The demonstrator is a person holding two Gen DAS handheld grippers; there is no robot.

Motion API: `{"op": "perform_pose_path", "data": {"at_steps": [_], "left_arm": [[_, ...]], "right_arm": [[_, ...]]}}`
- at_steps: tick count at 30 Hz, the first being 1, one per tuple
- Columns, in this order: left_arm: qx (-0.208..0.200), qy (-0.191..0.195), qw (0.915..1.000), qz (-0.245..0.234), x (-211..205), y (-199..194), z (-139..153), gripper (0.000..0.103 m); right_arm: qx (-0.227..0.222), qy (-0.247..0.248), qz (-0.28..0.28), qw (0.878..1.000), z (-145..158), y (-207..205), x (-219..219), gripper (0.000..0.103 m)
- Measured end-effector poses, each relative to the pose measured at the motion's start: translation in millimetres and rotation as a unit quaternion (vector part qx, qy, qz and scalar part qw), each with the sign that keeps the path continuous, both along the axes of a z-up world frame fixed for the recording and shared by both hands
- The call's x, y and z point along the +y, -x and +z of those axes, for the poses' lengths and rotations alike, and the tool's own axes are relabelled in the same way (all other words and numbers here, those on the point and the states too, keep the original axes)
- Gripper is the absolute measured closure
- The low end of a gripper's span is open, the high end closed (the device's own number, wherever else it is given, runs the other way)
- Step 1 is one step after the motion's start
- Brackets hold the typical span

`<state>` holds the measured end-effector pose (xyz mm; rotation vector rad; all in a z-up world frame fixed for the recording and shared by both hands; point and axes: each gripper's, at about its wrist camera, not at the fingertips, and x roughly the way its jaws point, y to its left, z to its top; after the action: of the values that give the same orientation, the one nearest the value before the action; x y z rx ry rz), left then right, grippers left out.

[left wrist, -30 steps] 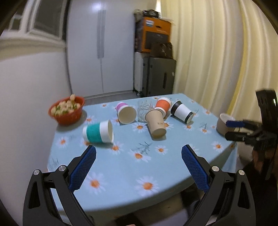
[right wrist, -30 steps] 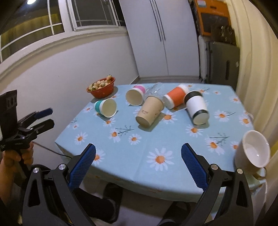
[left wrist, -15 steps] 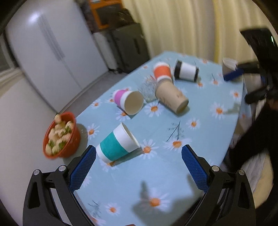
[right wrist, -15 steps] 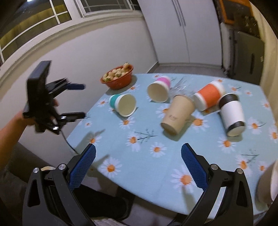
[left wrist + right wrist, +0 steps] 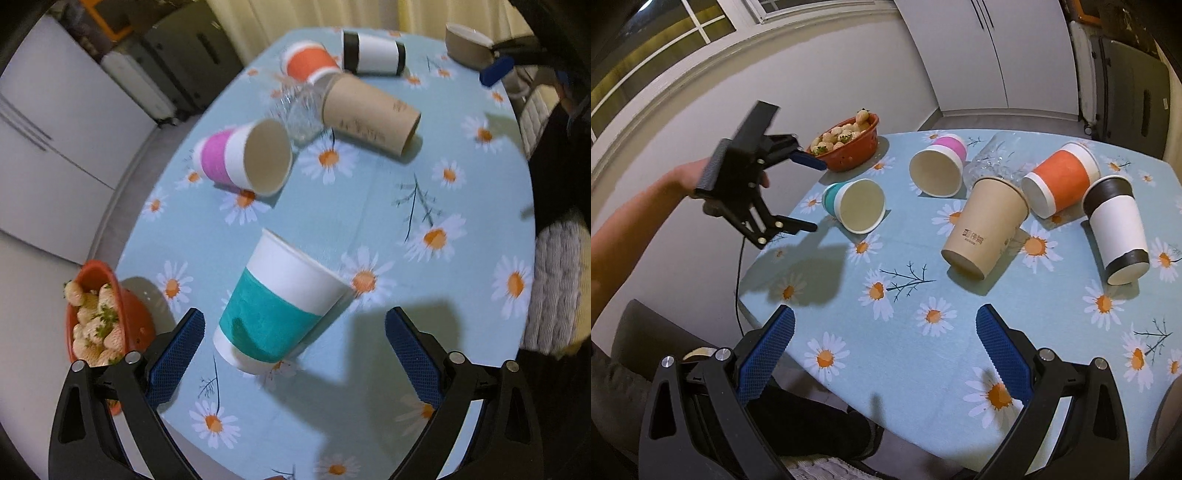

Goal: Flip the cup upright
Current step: 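Move the left gripper down over the tipped teal-and-white paper cup, then close the left gripper on the teal-and-white cup and lift it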

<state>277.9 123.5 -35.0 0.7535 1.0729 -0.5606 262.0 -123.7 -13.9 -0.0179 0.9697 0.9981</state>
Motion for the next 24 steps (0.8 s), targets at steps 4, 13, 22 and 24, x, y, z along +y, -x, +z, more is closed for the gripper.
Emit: {"op": "perform_pose_path", "data": {"at_steps": [4, 13, 22, 24], "left_arm": [[0.012, -0.012, 0.9997, -0.017, -1, -11, -8, 0.023], [0.046, -0.033, 0.9976, -0.039, -6, -29, -29, 0.024], [0.065, -0.028, 0.997, -0.031, -7, -37, -32, 0.033], [0.065, -0.025, 0.9972, -0.027, -8, -36, -30, 0.033]], "right_arm": [[0.007, -0.007, -0.006, 1.0, -2, -7, -3, 0.005], [0.023, -0.002, -0.006, 1.0, -9, -17, -7, 0.005], [0.039, -0.012, -0.02, 0.999, -9, -22, -18, 0.005], [0.04, -0.016, -0.023, 0.999, -8, -23, -20, 0.005]]}}
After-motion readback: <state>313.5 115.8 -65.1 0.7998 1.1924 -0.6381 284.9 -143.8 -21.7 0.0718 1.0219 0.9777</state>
